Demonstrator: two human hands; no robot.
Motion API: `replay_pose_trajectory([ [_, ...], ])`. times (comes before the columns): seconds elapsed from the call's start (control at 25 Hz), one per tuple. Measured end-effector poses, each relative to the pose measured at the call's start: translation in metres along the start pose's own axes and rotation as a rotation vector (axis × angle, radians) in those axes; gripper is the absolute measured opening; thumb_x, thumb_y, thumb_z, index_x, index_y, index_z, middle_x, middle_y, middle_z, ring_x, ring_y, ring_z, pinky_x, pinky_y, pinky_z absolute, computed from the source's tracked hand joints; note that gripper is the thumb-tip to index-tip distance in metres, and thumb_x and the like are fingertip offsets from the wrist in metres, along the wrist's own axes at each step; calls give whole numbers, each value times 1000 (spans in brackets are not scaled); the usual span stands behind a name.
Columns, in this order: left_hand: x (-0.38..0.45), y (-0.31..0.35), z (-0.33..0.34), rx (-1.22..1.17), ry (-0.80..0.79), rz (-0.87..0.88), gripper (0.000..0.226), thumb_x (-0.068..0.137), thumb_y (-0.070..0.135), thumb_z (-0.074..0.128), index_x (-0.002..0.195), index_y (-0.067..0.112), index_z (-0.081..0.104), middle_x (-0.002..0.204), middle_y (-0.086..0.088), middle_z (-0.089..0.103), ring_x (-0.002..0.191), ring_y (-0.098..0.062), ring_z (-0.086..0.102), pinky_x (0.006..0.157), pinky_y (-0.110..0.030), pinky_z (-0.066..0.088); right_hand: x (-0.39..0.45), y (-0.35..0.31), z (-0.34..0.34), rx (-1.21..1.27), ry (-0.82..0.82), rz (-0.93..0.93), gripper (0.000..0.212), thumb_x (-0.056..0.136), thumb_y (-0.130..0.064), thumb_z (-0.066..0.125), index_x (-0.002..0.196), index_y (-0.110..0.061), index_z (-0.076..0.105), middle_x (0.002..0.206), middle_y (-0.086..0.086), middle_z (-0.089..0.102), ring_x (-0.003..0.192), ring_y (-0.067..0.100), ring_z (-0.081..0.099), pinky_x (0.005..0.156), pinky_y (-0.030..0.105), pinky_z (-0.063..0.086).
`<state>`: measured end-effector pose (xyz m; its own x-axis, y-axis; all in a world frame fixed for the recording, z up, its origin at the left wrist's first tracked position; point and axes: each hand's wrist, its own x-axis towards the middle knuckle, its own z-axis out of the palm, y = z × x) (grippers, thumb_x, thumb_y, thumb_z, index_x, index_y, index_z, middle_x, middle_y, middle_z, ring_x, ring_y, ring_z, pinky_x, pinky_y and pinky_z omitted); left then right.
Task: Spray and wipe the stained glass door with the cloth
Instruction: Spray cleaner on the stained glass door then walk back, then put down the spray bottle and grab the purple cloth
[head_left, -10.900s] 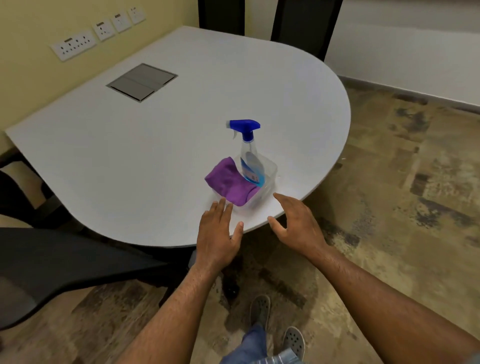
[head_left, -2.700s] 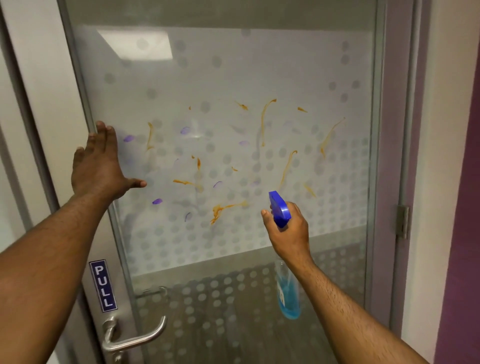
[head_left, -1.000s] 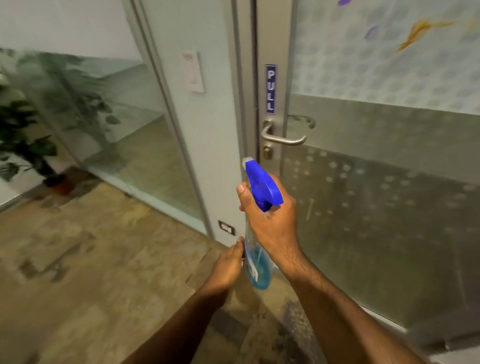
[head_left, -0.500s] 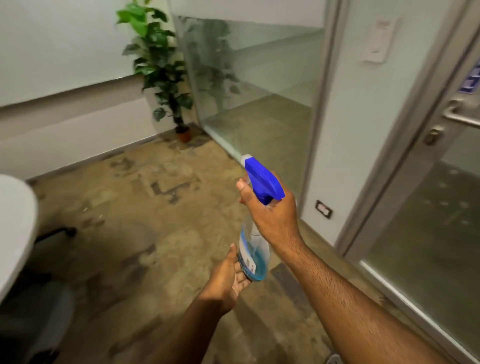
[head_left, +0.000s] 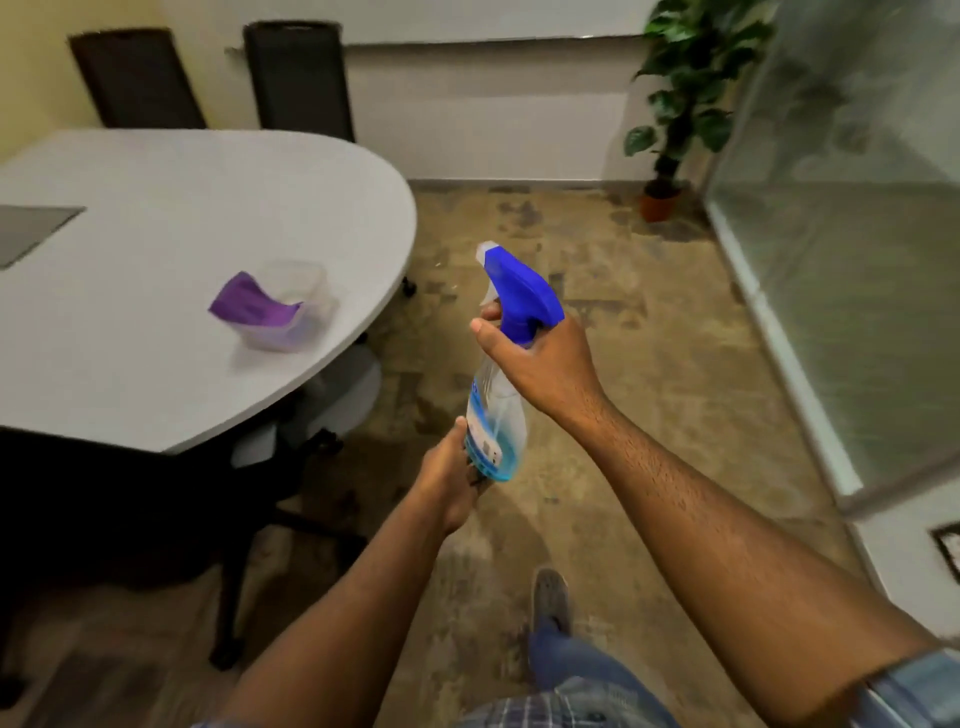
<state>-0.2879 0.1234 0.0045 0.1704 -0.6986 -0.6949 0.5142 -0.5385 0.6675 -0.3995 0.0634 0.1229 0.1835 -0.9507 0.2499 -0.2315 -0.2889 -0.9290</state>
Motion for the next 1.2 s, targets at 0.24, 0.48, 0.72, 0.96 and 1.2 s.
replay_pose_trajectory([
  [0.24,56,78,-42,-129,156,56,48,105,49,36,123,15,65,114,-9,73,101,-23,70,69,-30,55,95,12,83,-131,-250,-78,26,80,-53,67,88,-30,59,73,-15,66,69,-2,64,57,14,47],
  [0.48,125,162,-63,-228,266,84,48,103,49,42,125,13,63,117,-14,72,108,-29,70,97,-44,56,187,21,149,-334,-528,-120,27,83,-55,64,91,-31,57,68,-18,57,63,-2,59,51,13,39],
  [0.72,179,239,-97,-251,317,106,42,103,45,43,130,16,57,129,-12,65,116,-28,65,100,-43,53,267,20,213,-285,-511,-79,28,81,-49,71,94,-28,58,75,-16,60,63,-4,59,53,13,41],
  [0.96,238,287,-158,754,615,404,52,104,47,41,150,23,39,155,-2,45,138,-23,47,112,-37,41,359,38,292,-240,-360,24,44,81,-46,74,111,-17,61,93,-6,66,75,5,63,57,11,41],
  [1.2,288,273,-221,1522,532,424,84,99,62,32,159,25,-14,165,5,-24,154,-18,-17,123,-38,-11,430,76,362,-176,-288,131,56,81,-40,76,126,-13,56,106,-3,64,94,12,62,72,19,49],
])
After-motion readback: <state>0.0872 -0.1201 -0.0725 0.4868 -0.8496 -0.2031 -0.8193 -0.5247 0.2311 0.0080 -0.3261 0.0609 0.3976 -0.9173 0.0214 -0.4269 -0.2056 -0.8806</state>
